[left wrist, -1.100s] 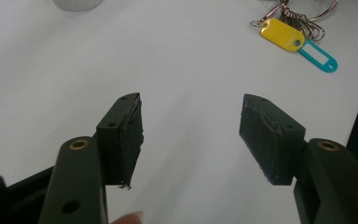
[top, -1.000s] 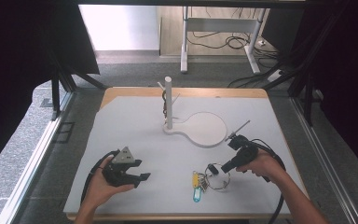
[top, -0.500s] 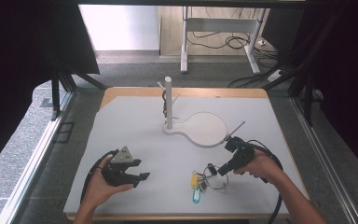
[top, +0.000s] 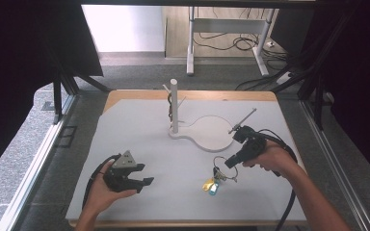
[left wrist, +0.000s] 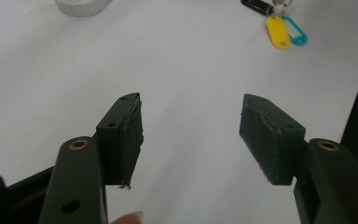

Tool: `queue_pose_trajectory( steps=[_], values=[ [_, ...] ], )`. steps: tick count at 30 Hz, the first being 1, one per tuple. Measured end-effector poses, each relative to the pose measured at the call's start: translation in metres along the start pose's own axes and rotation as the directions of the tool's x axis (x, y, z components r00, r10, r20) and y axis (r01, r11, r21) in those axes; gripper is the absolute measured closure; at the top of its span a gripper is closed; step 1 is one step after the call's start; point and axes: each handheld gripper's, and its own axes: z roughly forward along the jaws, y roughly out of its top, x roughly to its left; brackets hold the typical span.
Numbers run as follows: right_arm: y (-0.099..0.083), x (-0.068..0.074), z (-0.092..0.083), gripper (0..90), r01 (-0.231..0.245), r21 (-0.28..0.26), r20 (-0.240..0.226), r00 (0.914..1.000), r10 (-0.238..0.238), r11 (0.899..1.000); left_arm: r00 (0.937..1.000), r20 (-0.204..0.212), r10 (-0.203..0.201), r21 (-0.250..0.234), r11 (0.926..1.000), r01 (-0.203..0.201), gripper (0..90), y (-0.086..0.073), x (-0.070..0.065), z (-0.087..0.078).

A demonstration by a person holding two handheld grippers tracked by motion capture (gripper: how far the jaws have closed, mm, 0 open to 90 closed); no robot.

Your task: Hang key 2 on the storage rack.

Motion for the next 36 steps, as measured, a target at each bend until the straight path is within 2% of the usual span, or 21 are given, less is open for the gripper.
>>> queue_pose_trajectory(
  steps=[12, 17, 22, 36],
  values=[
    [0.018, 0.003, -0.032, 87.2, 0.015, -0.040, 0.038, 0.9992, -0.013, 0.999, 0.9999, 0.008, 0.012, 0.007, 0.9999, -0.012, 39.8, 0.002, -0.003, 0.002],
    [0.023, 0.002, -0.037, 87.2, 0.007, -0.044, 0.047, 0.9989, -0.005, 0.999, 0.9994, 0.034, 0.005, -0.013, 0.9999, -0.005, 40.0, 0.004, -0.005, 0.001],
    [0.032, 0.002, -0.043, 87.1, 0.005, -0.046, 0.053, 0.9986, -0.002, 0.999, 0.9990, 0.038, 0.024, -0.008, 0.9997, -0.024, 39.9, 0.006, -0.009, 0.003],
    [0.047, 0.000, -0.044, 87.2, -0.003, -0.041, 0.057, 0.9984, 0.006, 0.999, 0.9990, 0.040, 0.019, -0.008, 0.9998, -0.019, 39.9, 0.005, -0.008, 0.003]
  ],
)
